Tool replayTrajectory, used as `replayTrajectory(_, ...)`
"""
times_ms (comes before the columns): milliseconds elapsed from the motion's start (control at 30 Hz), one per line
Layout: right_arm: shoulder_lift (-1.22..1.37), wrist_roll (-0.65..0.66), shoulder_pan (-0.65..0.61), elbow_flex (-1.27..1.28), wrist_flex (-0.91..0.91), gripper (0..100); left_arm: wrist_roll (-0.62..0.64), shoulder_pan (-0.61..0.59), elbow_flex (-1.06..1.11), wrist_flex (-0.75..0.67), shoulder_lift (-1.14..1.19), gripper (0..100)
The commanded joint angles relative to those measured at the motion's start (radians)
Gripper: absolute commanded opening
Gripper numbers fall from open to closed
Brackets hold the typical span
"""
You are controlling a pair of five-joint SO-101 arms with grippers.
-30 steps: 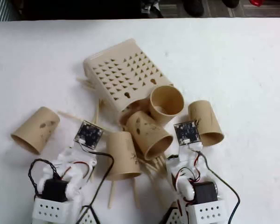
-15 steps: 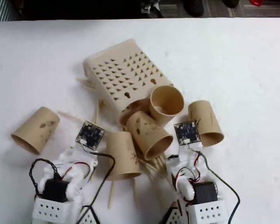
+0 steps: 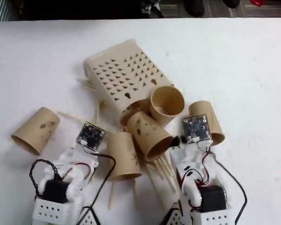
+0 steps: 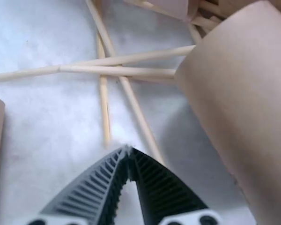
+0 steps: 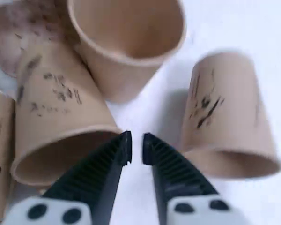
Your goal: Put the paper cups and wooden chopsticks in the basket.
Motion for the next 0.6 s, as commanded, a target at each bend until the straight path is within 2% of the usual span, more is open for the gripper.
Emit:
replayTrajectory(0,-0.005,0.203,0.010,-0.095,-0.058,16.2,-0.008,-0.064,-0.044,-0.002,-0.004,3)
replayTrajectory(67,-0.001,0.278,0.010,-0.146,-0.088,17.9,-0.008,-0.094,-0.044,-0.003,-0.004,3)
replayTrajectory(133,0.002,0.287,0.007,-0.176,-0.127,17.0,-0.008,-0.107,-0.044,-0.003,-0.004,3)
replayTrajectory(267,0.068,0.361,-0.068,-0.222,-0.177,16.4,-0.008,-0.107,-0.041,-0.003,-0.004,3)
replayTrajectory(467,0.415,0.463,-0.134,-0.390,-0.242,17.4,-0.008,-0.107,-0.038,-0.003,-0.004,3)
replayTrajectory(567,0.622,0.528,-0.137,-0.526,-0.237,23.3,-0.008,-0.107,-0.037,0.003,-0.004,3)
